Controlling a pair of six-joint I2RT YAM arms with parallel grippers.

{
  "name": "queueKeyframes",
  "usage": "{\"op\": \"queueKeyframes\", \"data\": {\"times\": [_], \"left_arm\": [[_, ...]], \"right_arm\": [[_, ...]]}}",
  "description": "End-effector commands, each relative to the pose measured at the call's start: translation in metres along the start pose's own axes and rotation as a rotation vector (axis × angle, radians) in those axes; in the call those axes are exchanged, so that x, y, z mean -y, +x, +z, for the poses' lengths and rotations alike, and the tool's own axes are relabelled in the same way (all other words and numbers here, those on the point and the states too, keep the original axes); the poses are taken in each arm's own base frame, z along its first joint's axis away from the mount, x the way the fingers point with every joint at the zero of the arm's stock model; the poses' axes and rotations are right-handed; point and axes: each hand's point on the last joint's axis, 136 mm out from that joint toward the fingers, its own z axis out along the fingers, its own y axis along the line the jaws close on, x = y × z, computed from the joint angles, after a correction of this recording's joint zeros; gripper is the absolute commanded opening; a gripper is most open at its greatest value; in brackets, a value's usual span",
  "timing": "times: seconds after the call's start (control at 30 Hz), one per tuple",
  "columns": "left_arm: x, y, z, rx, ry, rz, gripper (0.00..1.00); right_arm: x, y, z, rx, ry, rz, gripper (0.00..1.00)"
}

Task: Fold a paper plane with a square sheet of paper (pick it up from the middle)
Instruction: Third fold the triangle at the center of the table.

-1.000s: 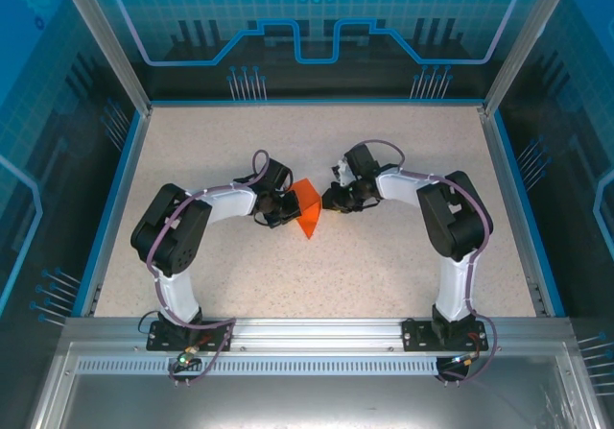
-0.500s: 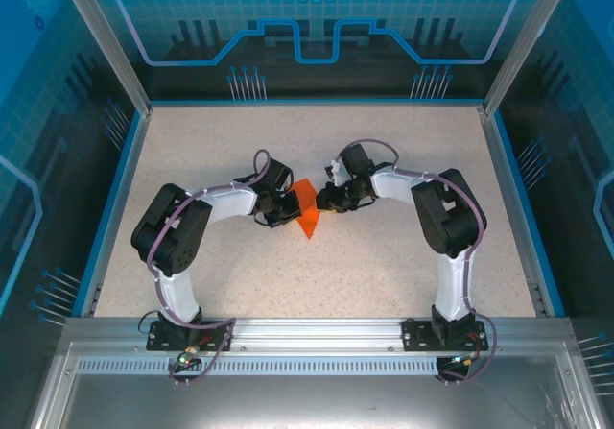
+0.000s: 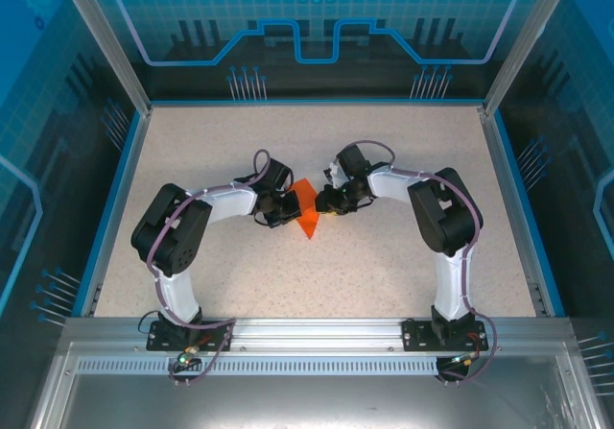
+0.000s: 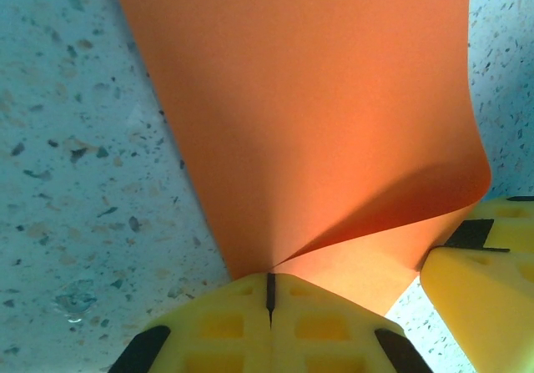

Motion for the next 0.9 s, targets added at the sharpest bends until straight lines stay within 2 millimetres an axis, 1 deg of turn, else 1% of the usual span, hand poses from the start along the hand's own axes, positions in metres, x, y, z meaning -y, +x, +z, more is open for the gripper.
{"op": "queueKeyframes", "data": {"times": [0.0, 0.1, 0.3, 0.37, 0.4, 0.5, 0.57, 0.63, 0.7, 0.8, 0.87], "left_arm": [[-0.009, 0.006, 0.005, -0.024, -0.053, 0.010, 0.00], [-0.008, 0.006, 0.004, -0.024, -0.051, 0.015, 0.00], [-0.007, 0.005, 0.003, -0.021, -0.048, 0.032, 0.00], [-0.008, 0.006, 0.002, -0.023, -0.048, 0.046, 0.00], [-0.008, 0.007, 0.002, -0.027, -0.051, 0.059, 0.00], [-0.009, 0.007, 0.000, -0.034, -0.058, 0.112, 0.00], [-0.011, 0.007, 0.000, -0.036, -0.071, 0.140, 0.00], [-0.012, 0.007, 0.000, -0.040, -0.078, 0.155, 0.00], [-0.012, 0.007, 0.001, -0.045, -0.080, 0.160, 0.00], [-0.011, 0.007, 0.003, -0.049, -0.078, 0.160, 0.00], [-0.012, 0.006, 0.004, -0.049, -0.081, 0.159, 0.00]], "right_arm": [[-0.007, 0.008, 0.005, -0.035, -0.015, -0.021, 0.25], [-0.010, 0.011, 0.009, -0.052, -0.035, -0.019, 0.22], [-0.007, 0.021, 0.014, -0.068, -0.026, 0.015, 0.14], [-0.009, 0.025, 0.013, -0.071, -0.034, 0.029, 0.14], [-0.011, 0.027, 0.012, -0.069, -0.042, 0.035, 0.16], [-0.013, 0.025, 0.001, -0.032, -0.037, 0.040, 0.23], [-0.012, 0.018, -0.012, 0.009, -0.032, 0.040, 0.25], [-0.016, 0.010, -0.024, 0.046, -0.043, 0.022, 0.26], [-0.020, 0.007, -0.028, 0.047, -0.050, -0.010, 0.26], [-0.031, 0.012, -0.020, 0.004, -0.084, -0.056, 0.19], [-0.037, 0.016, -0.013, -0.021, -0.096, -0.082, 0.17]]}}
